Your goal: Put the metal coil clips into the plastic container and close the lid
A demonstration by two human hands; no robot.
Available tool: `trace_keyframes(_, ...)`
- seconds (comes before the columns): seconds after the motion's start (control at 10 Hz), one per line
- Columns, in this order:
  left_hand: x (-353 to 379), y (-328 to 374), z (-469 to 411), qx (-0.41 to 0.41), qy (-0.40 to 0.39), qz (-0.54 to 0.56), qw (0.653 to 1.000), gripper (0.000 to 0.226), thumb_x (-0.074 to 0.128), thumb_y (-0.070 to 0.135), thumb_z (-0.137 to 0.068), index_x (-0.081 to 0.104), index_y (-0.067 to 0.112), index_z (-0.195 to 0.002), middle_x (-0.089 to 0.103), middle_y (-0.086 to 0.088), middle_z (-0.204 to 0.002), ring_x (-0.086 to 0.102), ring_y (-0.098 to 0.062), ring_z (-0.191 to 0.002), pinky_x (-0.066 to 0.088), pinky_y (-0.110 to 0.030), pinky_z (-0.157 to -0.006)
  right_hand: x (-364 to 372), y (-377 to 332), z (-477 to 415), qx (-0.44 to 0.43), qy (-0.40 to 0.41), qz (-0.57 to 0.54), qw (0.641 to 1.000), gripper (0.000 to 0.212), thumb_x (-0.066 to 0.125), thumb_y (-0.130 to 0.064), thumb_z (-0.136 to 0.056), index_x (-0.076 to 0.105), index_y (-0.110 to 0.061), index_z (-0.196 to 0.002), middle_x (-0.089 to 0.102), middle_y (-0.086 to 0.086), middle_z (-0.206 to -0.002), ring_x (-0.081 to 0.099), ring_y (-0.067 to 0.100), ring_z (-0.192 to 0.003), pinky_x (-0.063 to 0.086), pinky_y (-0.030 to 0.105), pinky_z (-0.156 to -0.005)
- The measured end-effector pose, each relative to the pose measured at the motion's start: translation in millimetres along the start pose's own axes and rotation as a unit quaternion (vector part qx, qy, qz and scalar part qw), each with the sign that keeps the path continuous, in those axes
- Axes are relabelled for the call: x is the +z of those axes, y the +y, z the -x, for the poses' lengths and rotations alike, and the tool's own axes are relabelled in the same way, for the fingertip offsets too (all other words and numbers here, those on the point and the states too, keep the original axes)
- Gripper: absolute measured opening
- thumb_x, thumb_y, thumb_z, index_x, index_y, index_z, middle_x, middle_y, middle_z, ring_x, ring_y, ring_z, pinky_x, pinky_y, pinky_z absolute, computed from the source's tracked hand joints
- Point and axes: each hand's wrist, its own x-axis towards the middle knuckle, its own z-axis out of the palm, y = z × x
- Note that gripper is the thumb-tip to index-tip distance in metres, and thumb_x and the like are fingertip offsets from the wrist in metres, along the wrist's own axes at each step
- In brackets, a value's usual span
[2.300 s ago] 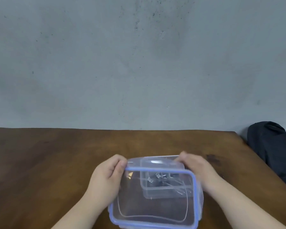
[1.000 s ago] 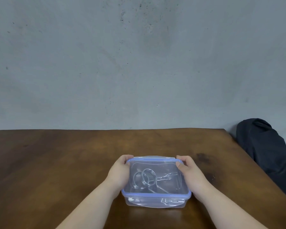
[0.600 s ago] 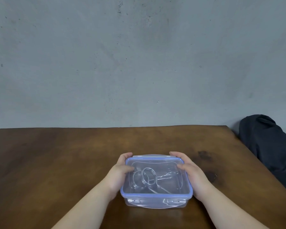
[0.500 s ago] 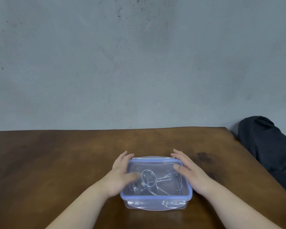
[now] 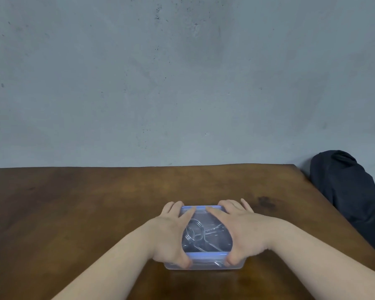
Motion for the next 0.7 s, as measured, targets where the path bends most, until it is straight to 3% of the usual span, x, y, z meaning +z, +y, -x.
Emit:
trace_keyframes(0.1, 7.5, 1.0, 5.4, -0.002, 0.035, 0.032, 0.999, 0.123, 0.063, 0.062, -0.063, -0.005, 0.027, -0.159, -0.016, 0.006, -0.169, -0.024, -0.013, -0.152, 0.032, -0.038, -0.119, 11.8, -3.5, 4.6, 0.006, 0.027, -0.055, 0.998, 0.129, 0.076, -0.059, -0.066, -0.005, -0.032, -0.162, -0.012, -0.009, -0.170, -0.025, 0.012, -0.153, 0.014, 0.043, -0.125)
trace_keyframes(0.2, 15.5, 1.4, 8.7, 0.004, 0.066, 0.062, 0.996, 0.120, 0.063, 0.060, -0.068, -0.008, 0.028, -0.159, -0.022, 0.009, -0.167, -0.028, -0.011, -0.150, 0.031, -0.035, -0.119, 22.6, -8.0, 7.7, -0.001, 0.078, -0.095, 0.992, 0.124, 0.075, -0.049, -0.067, -0.002, -0.033, -0.163, -0.024, -0.020, -0.168, -0.037, -0.004, -0.143, 0.035, 0.027, -0.113)
trace_keyframes(0.3, 18.8, 2.3, 9.9, 0.004, 0.087, 0.084, 0.993, 0.119, 0.065, 0.056, -0.070, -0.011, 0.031, -0.158, -0.024, 0.012, -0.166, -0.027, -0.010, -0.150, 0.028, -0.034, -0.121, 28.0, -9.9, 11.4, -0.003, 0.108, -0.129, 0.986, 0.117, 0.077, -0.046, -0.069, 0.006, -0.036, -0.163, -0.026, -0.027, -0.165, -0.037, -0.012, -0.140, 0.041, 0.023, -0.108)
trace_keyframes(0.4, 22.1, 2.6, 11.8, 0.007, 0.103, 0.108, 0.989, 0.121, 0.068, 0.056, -0.068, -0.011, 0.035, -0.157, -0.026, 0.014, -0.165, -0.025, -0.007, -0.150, 0.028, -0.033, -0.121, 31.6, -8.7, 14.1, -0.013, 0.132, -0.142, 0.981, 0.112, 0.078, -0.045, -0.071, 0.014, -0.037, -0.162, -0.024, -0.027, -0.166, -0.035, -0.014, -0.140, 0.041, 0.026, -0.111)
trace_keyframes(0.5, 24.1, -2.8, 12.2, 0.006, 0.097, 0.141, 0.985, 0.130, 0.076, 0.063, -0.062, -0.008, 0.038, -0.157, -0.027, 0.015, -0.164, -0.026, -0.005, -0.149, 0.021, -0.036, -0.124, 31.4, -9.6, 18.8, -0.014, 0.131, -0.136, 0.982, 0.117, 0.081, -0.049, -0.069, 0.010, -0.038, -0.162, -0.031, -0.027, -0.163, -0.038, -0.011, -0.140, 0.041, 0.032, -0.113)
trace_keyframes(0.6, 18.8, -10.1, 12.7, 0.014, 0.084, 0.199, 0.976, 0.133, 0.074, 0.078, -0.056, 0.000, 0.036, -0.159, -0.019, 0.013, -0.166, -0.024, -0.007, -0.150, 0.010, -0.044, -0.126, 28.0, -6.7, 23.4, -0.021, 0.099, -0.124, 0.987, 0.124, 0.079, -0.063, -0.068, 0.002, -0.040, -0.162, -0.032, -0.025, -0.162, -0.037, -0.002, -0.144, 0.018, 0.042, -0.124)
trace_keyframes(0.7, -2.2, -18.6, 15.8, 0.016, 0.105, 0.243, 0.964, 0.120, 0.050, 0.092, -0.058, 0.019, 0.032, -0.158, 0.007, 0.008, -0.168, -0.005, -0.009, -0.154, 0.011, -0.039, -0.125, 8.1, -1.2, 30.1, -0.020, 0.127, -0.158, 0.979, 0.099, 0.069, -0.065, -0.083, 0.017, -0.034, -0.162, -0.001, -0.017, -0.171, -0.011, 0.001, -0.154, 0.013, 0.036, -0.126)
